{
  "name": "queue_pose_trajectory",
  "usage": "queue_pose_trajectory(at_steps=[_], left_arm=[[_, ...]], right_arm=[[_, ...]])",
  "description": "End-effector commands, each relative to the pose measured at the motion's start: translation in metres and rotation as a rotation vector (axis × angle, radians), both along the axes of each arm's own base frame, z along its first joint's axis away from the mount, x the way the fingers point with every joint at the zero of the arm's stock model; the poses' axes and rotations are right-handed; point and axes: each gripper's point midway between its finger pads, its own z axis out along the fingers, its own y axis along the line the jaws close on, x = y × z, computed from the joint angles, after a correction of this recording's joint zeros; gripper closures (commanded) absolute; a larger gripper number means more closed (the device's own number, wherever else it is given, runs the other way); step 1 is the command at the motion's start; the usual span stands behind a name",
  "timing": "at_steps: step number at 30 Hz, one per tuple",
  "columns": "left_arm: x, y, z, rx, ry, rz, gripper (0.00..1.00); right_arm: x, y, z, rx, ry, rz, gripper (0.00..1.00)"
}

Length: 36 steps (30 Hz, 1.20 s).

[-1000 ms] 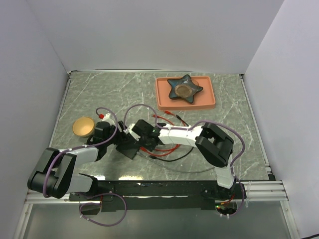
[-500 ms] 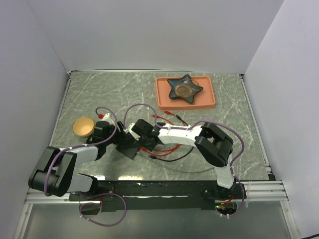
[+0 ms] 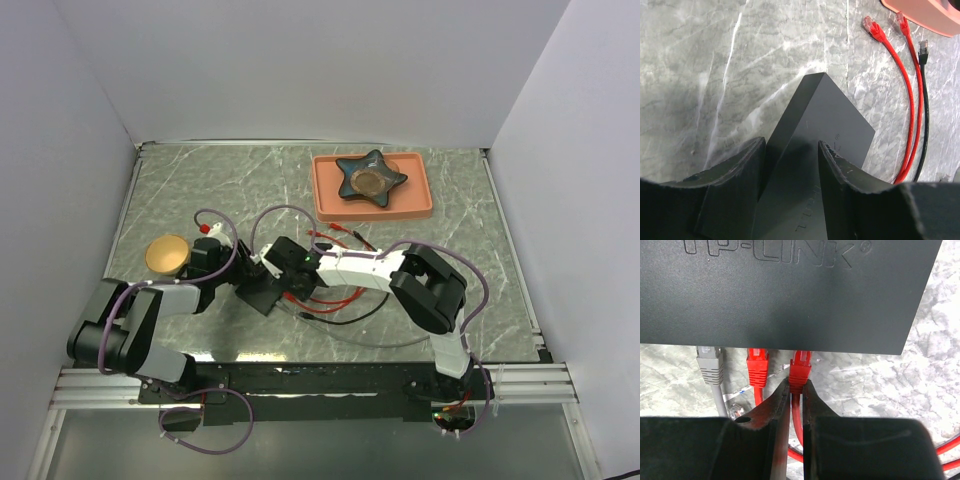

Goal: Insert the plug into the switch port

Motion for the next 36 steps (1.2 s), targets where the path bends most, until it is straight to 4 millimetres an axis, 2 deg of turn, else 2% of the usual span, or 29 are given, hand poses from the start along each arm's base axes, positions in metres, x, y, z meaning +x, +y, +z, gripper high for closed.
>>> queue_pose_trajectory(at_steps=[1, 6, 13, 24, 32, 36], left_arm=[[-0.078, -0.047, -0.015, -0.177, 0.289, -0.273, 0.53], [-0.082, -0.047, -0.013, -0.174, 0.298, -0.288, 0.54], [-0.088, -0.05, -0.005, -0.198, 0.296, -0.328, 0.59], [-0.103, -0.06, 0.003, -0.268, 0.316, -0.413, 0.65], [-0.103, -0.061, 0.002, -0.248, 0.319, -0.413, 0.64], [-0.096, -0.058, 0.005, -0.218, 0.305, -0.378, 0.58]], right_arm=[[0.058, 0.119, 0.089, 0.514, -0.244, 0.008, 1.0], [0.058, 0.135, 0.096, 0.58, -0.235, 0.036, 1.0], [0.054, 0.144, 0.093, 0.639, -0.234, 0.071, 1.0], [0.046, 0.151, 0.125, 0.778, -0.267, 0.137, 1.0], [0.051, 0.153, 0.117, 0.754, -0.25, 0.11, 1.0], [0.05, 0.144, 0.107, 0.704, -0.237, 0.087, 1.0]])
